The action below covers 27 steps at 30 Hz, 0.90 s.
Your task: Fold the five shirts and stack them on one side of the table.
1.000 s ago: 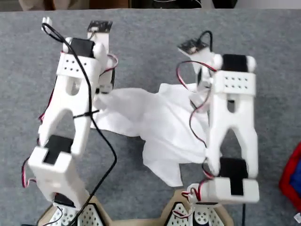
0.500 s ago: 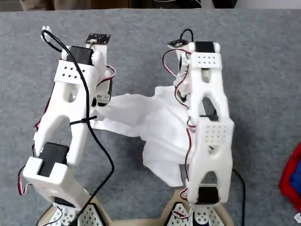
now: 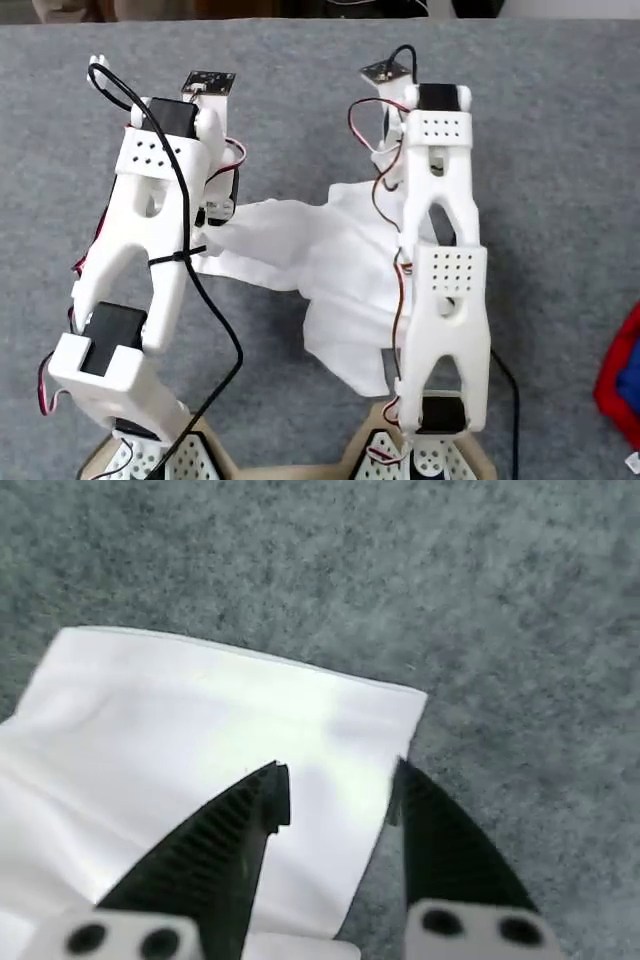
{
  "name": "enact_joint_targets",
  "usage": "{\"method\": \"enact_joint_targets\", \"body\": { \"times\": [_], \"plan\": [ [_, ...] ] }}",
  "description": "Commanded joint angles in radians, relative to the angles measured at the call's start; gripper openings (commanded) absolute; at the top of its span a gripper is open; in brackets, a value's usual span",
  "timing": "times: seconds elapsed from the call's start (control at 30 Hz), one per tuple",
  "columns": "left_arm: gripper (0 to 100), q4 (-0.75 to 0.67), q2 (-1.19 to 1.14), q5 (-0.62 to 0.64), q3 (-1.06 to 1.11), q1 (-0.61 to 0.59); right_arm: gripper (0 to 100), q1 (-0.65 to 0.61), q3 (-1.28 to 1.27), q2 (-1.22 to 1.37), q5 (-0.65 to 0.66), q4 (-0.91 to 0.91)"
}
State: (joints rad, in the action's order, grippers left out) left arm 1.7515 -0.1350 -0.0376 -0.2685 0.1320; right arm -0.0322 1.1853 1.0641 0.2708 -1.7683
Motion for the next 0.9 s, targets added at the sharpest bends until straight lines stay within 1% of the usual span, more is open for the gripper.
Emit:
{"method": "enact_joint_targets", "body": {
  "times": [0.0, 0.27, 0.4, 0.47, 0.6, 0.67, 0.87],
  "plan": [
    [2, 0.006, 0.05, -0.005, -0.003, 0.008, 24.6, 0.033, 0.051, -0.033, -0.006, -0.014],
    [2, 0.006, 0.05, -0.005, -0.003, 0.008, 24.9, 0.039, 0.056, 0.107, -0.006, 0.061],
    [2, 0.006, 0.053, -0.005, 0.005, 0.006, 24.1, 0.036, 0.058, 0.131, -0.006, 0.064],
    [2, 0.006, 0.054, -0.005, 0.02, 0.008, 20.3, 0.038, 0.058, 0.131, -0.006, 0.061],
    [2, 0.006, 0.054, -0.005, 0.044, 0.003, 5.8, 0.044, 0.07, 0.13, -0.006, 0.057],
    [2, 0.006, 0.056, -0.005, 0.046, 0.0, 0.7, 0.051, 0.096, 0.131, -0.006, 0.037],
    [2, 0.006, 0.056, -0.005, 0.034, 0.0, 0.5, 0.077, 0.237, 0.13, -0.006, -0.017]
  ]
}}
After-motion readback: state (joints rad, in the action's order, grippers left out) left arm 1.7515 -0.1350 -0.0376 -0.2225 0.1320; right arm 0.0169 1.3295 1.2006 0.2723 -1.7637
